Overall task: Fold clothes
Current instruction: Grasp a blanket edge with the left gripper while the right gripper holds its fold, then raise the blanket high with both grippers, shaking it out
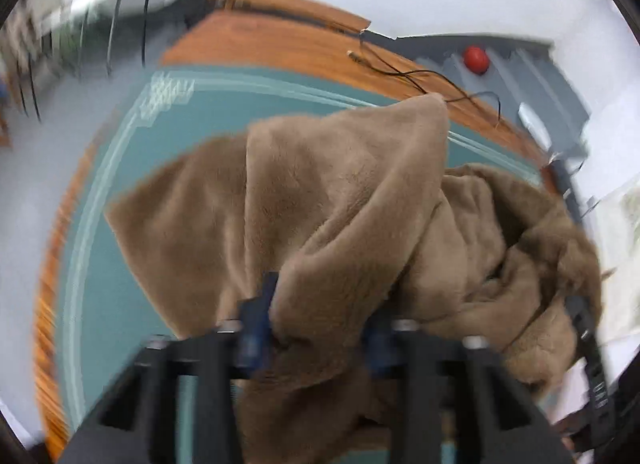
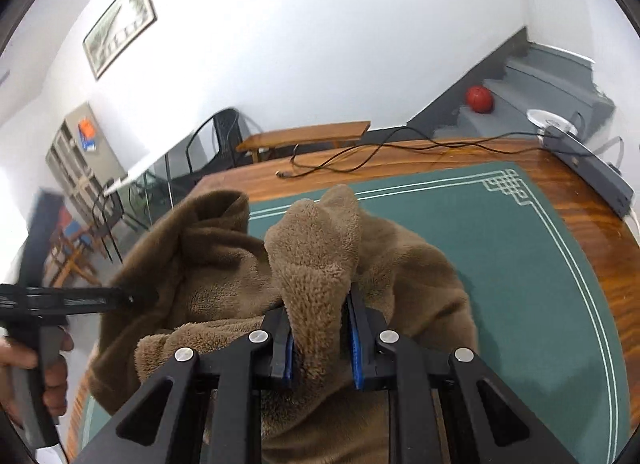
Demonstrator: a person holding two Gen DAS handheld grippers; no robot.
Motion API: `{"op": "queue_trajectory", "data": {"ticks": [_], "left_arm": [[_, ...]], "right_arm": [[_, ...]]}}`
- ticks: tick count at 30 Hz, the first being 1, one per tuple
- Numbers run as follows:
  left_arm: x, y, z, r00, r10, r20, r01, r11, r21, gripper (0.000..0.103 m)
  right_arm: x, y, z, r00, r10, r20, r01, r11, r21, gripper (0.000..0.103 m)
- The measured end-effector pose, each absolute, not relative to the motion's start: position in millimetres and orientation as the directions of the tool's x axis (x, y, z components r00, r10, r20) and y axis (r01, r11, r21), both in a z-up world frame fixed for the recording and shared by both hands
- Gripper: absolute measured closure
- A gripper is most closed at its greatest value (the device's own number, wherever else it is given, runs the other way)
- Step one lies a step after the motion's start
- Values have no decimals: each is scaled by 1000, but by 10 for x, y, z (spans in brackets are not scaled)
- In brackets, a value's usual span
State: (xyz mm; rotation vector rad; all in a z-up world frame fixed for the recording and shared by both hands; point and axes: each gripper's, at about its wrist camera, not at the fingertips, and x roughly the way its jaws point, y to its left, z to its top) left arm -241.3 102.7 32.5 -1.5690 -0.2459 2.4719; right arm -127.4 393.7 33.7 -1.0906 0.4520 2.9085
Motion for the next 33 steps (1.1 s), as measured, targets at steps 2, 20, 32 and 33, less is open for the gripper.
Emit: {"op": "queue_trajectory", "data": {"ticks": [2,20,32,33], "left_arm": [[-2357,875,362,-415,303,-858,-48,-949,-312,85],[-922,-430,1006,-584,438,-683,146,-771,-620,90],[-373,-313,352,-499,380,-779,248,-799,-548,90],[-381,-311,351,-500,375,-780,243,-804,-542,90]], "right_arm": [[-1148,4050,365,-771,-95,-630,-124,-948,294,83],[16,4527,1098,-864,-183,-470,-33,-910,414,90],[-163,4207,433,-732,-200,-652,-123,-902,414,18],[-246,4072,421,-725,-205,-657,-108,-909,402,18]]}}
